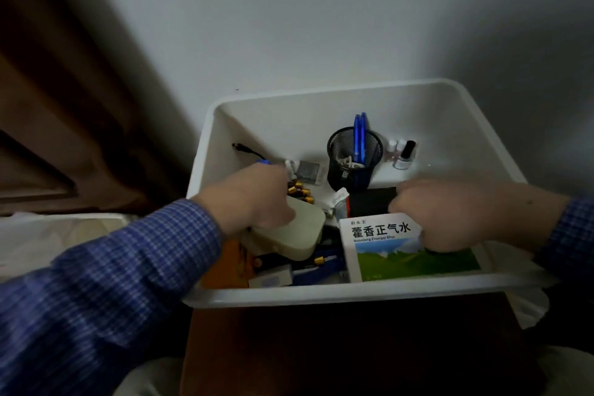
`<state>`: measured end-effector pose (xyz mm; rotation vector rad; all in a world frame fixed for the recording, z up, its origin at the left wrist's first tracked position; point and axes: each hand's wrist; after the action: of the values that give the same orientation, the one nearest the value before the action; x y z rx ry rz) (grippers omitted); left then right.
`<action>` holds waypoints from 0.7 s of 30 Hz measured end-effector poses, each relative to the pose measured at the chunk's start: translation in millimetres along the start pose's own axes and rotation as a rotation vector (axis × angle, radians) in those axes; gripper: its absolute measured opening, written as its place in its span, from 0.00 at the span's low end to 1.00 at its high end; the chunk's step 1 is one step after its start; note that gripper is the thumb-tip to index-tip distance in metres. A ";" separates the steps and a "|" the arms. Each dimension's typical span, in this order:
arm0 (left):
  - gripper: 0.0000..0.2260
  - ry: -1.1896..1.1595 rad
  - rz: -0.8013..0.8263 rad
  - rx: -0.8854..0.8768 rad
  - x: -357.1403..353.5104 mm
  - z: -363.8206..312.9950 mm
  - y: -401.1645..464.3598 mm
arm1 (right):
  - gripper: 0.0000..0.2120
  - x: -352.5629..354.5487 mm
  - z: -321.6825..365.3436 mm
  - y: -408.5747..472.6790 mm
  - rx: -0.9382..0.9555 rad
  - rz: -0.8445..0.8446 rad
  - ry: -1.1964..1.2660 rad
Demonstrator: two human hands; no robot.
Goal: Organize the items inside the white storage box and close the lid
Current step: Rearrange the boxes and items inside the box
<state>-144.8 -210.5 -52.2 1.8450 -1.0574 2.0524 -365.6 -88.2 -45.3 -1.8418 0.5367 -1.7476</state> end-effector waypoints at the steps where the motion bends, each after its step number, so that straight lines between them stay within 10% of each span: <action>1: 0.18 0.013 0.002 -0.009 -3.5 -4.5 4.1 | 0.15 -3.4 0.4 -0.1 -0.009 -0.031 -0.040; 10: 0.35 -0.065 0.203 0.083 -9.6 -24.2 18.5 | 0.15 24.3 3.8 8.6 0.074 -0.452 0.255; 21: 0.23 0.032 0.183 0.034 1.6 -10.8 13.4 | 0.37 11.4 86.3 87.1 0.149 -0.178 0.229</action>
<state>-161.3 -214.2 -55.5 1.7844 -1.2328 2.2048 -272.2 -153.2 -92.2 -1.6390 0.3257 -2.0737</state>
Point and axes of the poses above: each hand's wrist, its own y-axis towards the middle knuckle, its own x-axis out of the back of the hand, z = x × y, and after that the axes turned 4 degrees about -z, right-handed
